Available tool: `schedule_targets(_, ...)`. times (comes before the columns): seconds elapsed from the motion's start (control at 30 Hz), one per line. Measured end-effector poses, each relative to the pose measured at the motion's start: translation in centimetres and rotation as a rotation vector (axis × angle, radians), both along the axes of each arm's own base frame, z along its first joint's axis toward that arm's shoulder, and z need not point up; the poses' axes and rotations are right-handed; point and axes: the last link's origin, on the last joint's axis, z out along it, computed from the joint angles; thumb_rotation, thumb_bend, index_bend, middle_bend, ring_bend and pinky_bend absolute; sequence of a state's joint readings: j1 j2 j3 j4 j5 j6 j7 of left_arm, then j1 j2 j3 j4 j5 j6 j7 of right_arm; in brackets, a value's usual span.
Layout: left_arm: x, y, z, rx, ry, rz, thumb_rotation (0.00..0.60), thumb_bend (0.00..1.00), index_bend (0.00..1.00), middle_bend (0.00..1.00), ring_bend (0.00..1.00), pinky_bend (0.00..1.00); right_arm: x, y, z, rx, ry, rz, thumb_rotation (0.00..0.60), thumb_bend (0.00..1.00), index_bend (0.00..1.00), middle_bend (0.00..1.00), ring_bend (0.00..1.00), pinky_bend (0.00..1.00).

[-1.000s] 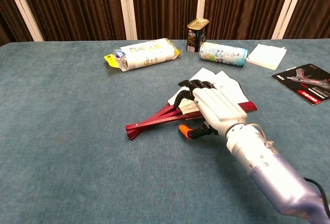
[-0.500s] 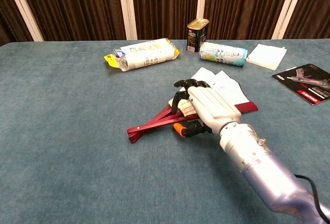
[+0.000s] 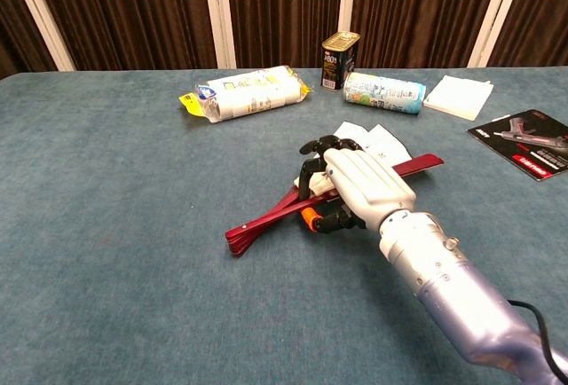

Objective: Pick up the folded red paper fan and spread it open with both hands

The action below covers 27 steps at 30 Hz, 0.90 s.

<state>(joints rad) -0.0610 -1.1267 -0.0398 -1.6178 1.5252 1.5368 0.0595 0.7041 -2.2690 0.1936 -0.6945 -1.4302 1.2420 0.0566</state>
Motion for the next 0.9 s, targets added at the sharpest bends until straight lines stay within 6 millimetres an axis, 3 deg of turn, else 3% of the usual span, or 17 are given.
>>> schedule_targets(0.17,0.0,0.0,0.0,-0.001,-0.001,0.0,0.6,0.0,0.0,0.0,0.0,0.0,0.3,-0.3,0.3,-0.02,-0.007,0.013,0.6,0.68,0.61,0.18,0.04,0.0)
schedule_targets(0.37,0.1,0.0,-0.1,-0.004,-0.002,-0.005,0.6,0.0,0.0,0.0,0.0,0.0,0.9,-1.2,1.5,-0.064,-0.012,0.044,0.6,0.72,0.63,0.19,0.04,0.0)
schedule_targets(0.9,0.4,-0.1,-0.1,-0.003,-0.017,-0.015,0.6,0.0,0.0,0.0,0.0,0.0,3.9,-3.1,6.5,-0.161,-0.029,0.125,0.6,0.72,0.65,0.2,0.04,0.0)
